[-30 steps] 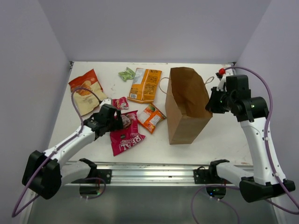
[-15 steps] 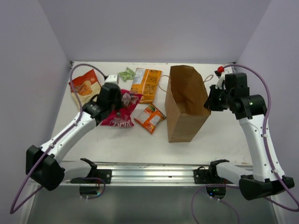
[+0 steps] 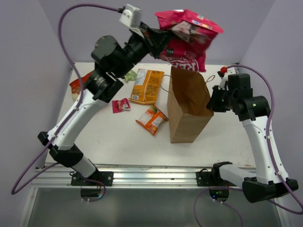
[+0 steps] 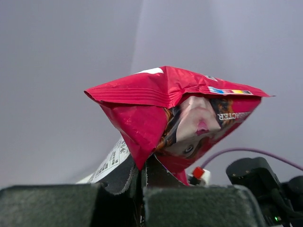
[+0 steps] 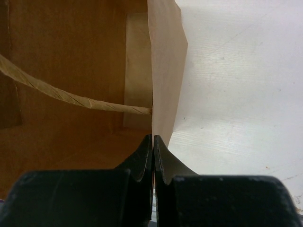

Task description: Place the snacks into the paper bag

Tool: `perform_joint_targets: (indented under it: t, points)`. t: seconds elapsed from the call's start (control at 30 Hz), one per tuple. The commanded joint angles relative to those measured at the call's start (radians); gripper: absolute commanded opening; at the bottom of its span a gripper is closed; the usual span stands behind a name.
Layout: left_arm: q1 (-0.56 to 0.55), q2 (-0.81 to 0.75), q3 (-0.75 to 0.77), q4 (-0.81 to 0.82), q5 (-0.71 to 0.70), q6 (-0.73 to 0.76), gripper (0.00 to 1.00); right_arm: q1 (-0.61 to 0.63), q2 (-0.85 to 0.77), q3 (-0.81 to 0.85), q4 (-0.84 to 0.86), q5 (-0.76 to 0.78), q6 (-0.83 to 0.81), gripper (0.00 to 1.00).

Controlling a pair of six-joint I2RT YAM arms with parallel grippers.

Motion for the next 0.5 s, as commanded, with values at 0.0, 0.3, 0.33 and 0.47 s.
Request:
perform_joint_targets:
  t: [0.0, 0.3, 0.33, 0.47]
  points:
    - [-0.06, 0.093, -0.007, 0.076, 0.164, -0.022, 0.0, 0.002, -0.006, -0.003, 0.035, -0.029, 0.003, 0.0]
    - [-0.115, 0.062, -0.373, 0.199, 0.241, -0.028, 0.0, 0.002, -0.01, -0.024, 0.038, -0.03, -0.006, 0.0]
    - [-0.12, 0.051, -0.387, 0.188, 0.233, -0.022, 0.0, 0.002, -0.012, -0.026, 0.041, -0.03, -0.006, 0.0]
    - [-0.129, 0.041, -0.36, 0.173, 0.204, 0.021, 0.36, 0.001, -0.007, -0.043, 0.053, -0.044, -0.002, 0.0]
